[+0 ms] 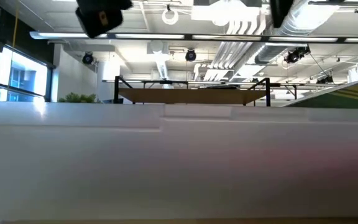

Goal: Pack school essentials
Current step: Put the crayon box into the orange supply box

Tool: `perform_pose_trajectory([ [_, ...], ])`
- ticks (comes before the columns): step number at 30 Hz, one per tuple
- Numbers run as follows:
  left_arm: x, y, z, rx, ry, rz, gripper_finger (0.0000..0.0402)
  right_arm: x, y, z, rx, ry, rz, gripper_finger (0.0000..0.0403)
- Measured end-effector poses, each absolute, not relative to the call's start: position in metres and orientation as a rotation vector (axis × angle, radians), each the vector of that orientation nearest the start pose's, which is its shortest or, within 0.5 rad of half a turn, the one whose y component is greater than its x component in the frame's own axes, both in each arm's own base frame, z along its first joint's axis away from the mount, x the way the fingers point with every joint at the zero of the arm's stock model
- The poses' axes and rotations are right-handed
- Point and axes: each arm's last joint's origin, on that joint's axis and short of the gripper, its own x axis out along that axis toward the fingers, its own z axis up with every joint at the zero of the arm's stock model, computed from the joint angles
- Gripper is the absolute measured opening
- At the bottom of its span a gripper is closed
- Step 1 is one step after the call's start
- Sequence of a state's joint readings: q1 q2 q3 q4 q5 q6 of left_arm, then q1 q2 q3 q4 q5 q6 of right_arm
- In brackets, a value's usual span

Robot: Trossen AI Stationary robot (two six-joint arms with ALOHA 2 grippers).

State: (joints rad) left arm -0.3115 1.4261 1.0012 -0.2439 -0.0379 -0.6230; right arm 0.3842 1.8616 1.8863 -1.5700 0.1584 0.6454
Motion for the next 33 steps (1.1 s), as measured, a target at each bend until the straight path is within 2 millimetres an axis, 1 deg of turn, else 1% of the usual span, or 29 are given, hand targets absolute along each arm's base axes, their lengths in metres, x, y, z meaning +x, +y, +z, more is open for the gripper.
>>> perform_pose_trajectory([
  [2,0.301,-0.095,0.247,-0.477,0.726,-0.058,0.0179,0.308,0.128,0.325,0.13,1.457,-0.342,0.0197],
  [7,0.321,-0.099,0.225,-0.478,0.711,-0.073,0.0179,0.28,0.133,0.313,0.214,1.444,-0.444,0.0197],
  [10,0.333,-0.103,0.215,-0.494,0.677,-0.105,0.0179,0.268,0.136,0.304,0.313,1.405,-0.459,0.0197],
  [14,0.347,-0.106,0.202,-0.513,0.634,-0.132,0.0179,0.255,0.143,0.287,0.44,1.329,-0.46,0.0197],
  [20,0.36,-0.107,0.181,-0.547,0.608,-0.131,0.0179,0.242,0.152,0.253,0.589,1.251,-0.456,0.0197],
  [27,0.371,-0.111,0.167,-0.552,0.564,-0.146,0.0179,0.234,0.162,0.218,0.703,1.214,-0.467,0.0197],
  [30,0.377,-0.112,0.165,-0.534,0.562,-0.142,0.0179,0.233,0.166,0.209,0.749,1.198,-0.452,0.0197],
  [33,0.38,-0.111,0.162,-0.534,0.567,-0.134,0.0179,0.231,0.169,0.207,0.773,1.214,-0.438,0.0197],
])
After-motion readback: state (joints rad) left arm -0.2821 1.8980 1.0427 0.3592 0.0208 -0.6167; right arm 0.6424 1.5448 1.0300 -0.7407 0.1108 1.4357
